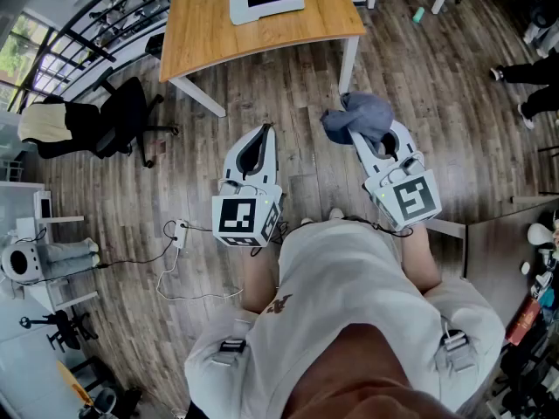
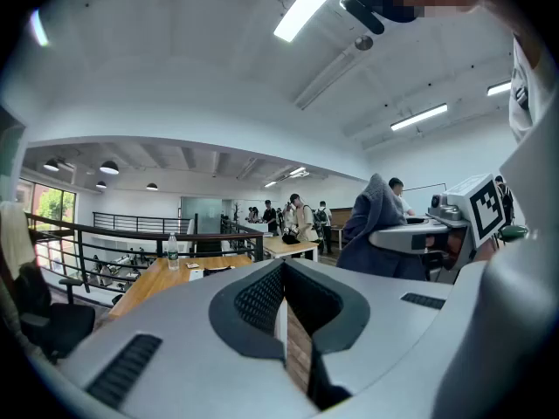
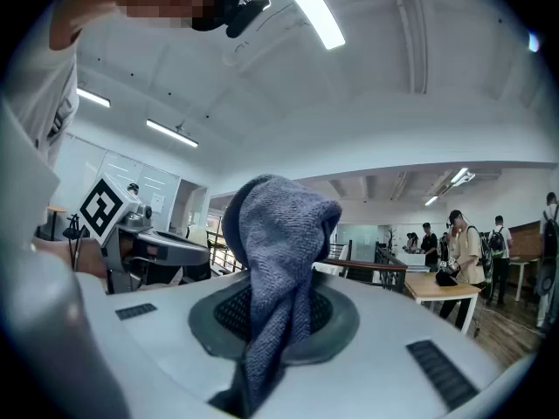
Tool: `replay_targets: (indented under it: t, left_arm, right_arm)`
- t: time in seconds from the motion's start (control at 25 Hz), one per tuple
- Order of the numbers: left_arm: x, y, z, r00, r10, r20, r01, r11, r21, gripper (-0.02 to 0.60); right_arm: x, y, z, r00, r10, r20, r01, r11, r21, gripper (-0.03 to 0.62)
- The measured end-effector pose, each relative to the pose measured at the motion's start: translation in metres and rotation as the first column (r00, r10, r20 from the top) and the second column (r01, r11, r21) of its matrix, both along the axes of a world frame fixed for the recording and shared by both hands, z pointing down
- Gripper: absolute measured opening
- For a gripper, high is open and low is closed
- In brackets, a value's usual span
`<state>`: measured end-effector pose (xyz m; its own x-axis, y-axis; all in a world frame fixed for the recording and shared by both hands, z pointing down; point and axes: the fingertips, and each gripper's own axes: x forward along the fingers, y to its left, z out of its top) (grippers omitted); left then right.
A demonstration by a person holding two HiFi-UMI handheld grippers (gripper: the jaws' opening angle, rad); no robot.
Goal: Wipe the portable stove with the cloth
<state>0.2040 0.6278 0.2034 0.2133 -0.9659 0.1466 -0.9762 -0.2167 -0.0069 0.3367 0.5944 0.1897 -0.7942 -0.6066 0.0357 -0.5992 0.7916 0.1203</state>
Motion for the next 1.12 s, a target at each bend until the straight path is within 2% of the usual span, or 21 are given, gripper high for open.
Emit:
replay_targets:
  t: [0.16, 0.32, 0.52, 0.64, 0.76, 1.12]
  left_arm:
    - [0.004, -0.013, -0.006, 1.000, -0.001, 0.028, 0.001, 1.000, 0.011, 0.020]
    - [0.006, -0.015, 0.000, 0.999, -0.015, 0.035, 0.016, 1.000, -0.009, 0.020]
    - [0.007, -0.010, 0.007, 0.998, -0.056, 0.034, 0.057, 0.998, -0.020, 0.020]
    - [0.004, -0.013, 0.007, 0.997, -0.056, 0.061, 0.057, 0.998, -0.012, 0.020]
    - [-0.003, -0.019, 0.005, 0.995, -0.062, 0.079, 0.062, 0.998, -0.008, 0.020]
    - [-0.046, -0.049, 0.012, 0.997, -0.069, 0.046, 0.069, 0.997, -0.014, 0.020]
  right_arm:
    - [0.003, -0.019, 0.000, 1.000, 0.001, 0.020, -0.001, 1.000, -0.003, 0.052]
    - [0.004, -0.028, 0.000, 0.998, -0.017, 0.057, 0.017, 1.000, -0.008, 0.053]
    - [0.003, -0.030, 0.007, 0.997, -0.055, 0.057, 0.057, 0.998, -0.027, 0.053]
    - [-0.003, -0.031, 0.008, 0.996, -0.073, 0.059, 0.075, 0.997, -0.032, 0.054]
    - [-0.012, -0.034, 0.008, 0.995, -0.085, 0.054, 0.087, 0.996, -0.031, 0.054]
    - [-0.056, -0.073, 0.019, 0.998, -0.061, 0.017, 0.062, 0.997, -0.044, 0.054]
